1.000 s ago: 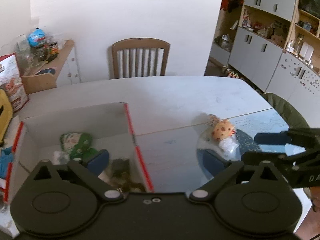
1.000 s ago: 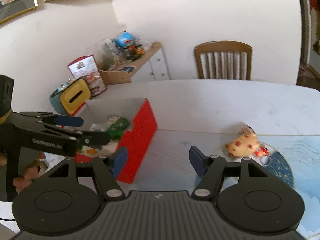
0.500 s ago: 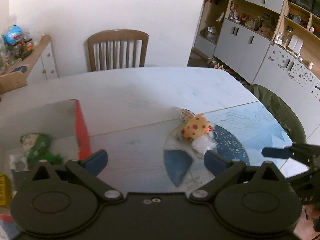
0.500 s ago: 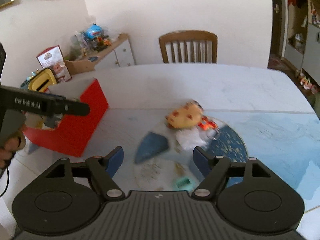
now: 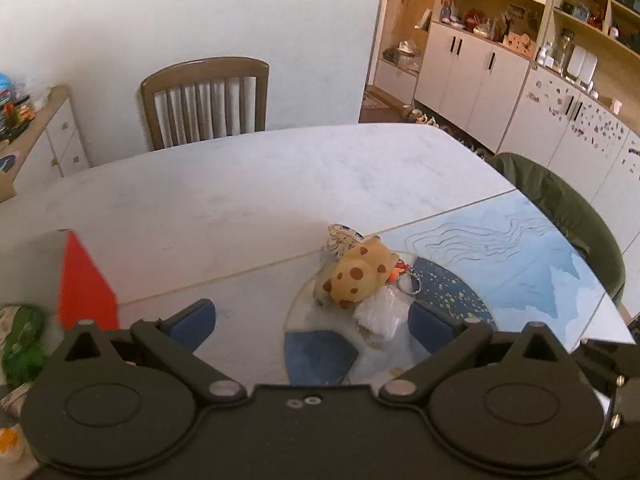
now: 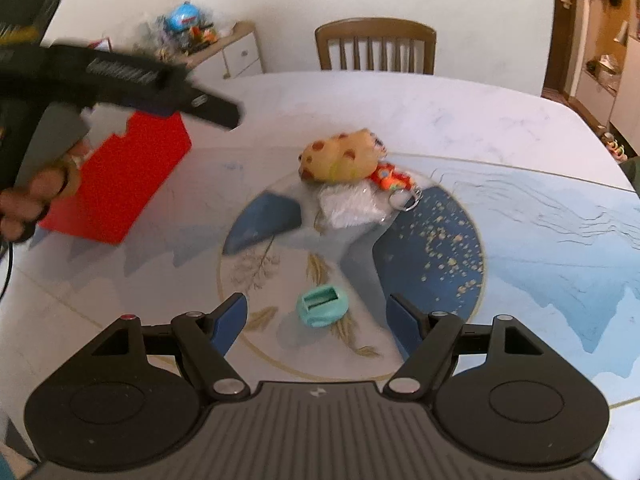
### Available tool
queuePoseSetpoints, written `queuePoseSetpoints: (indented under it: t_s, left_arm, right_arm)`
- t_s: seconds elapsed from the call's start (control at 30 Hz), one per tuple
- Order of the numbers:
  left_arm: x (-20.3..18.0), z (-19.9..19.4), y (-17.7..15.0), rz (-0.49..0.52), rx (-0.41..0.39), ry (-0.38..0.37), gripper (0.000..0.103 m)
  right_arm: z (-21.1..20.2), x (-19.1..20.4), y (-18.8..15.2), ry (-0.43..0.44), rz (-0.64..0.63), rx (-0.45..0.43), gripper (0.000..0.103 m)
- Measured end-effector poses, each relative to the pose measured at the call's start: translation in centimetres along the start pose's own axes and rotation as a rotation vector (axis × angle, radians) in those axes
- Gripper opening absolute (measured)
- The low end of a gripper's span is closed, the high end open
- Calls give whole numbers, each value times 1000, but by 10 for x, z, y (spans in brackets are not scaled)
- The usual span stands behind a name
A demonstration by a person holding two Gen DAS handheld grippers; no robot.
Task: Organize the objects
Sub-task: 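Grasp the spotted giraffe plush with the left tool while the right grasps the teal clip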
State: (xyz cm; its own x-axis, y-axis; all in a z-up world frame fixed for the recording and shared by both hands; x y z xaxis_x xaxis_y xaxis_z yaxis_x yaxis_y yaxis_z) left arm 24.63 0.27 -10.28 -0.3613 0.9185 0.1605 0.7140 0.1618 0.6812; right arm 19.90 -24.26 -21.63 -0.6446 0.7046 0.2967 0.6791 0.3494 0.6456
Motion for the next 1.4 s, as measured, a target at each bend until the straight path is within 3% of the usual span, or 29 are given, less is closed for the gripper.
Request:
queuePoseSetpoints:
  t_s: [0.53,0.8,1.13,1.4]
  left_arm:
    - [-57,75,19,159,4,-32,101]
    - [-70,94,15,223,8,-23,88]
    - [-72,102,12,248,18,-45,53]
    - [-73,91,13,273,-14,-60,49]
  right_arm:
    - [38,-13,-4,22,-43,51,73]
    - [49,-10,-6,25,-75,71,61]
    - [54,-11,-7,12,-71,77,42]
    - [51,-10,-4,-8,-73,67,39]
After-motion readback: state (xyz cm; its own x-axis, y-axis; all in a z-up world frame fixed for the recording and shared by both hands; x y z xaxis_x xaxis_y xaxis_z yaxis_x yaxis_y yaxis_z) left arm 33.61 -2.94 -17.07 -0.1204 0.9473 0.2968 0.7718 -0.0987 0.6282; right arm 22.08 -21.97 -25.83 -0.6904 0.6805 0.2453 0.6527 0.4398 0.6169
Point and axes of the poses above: each gripper's, at about its wrist camera, not at the fingertips, and z roughly the way its jaws point, x to its left, y to its top, the point moved 6 cm from there along z, roughly the way its jaws point, and after that the axes turned 13 degrees about y, right-handed, at the moved point
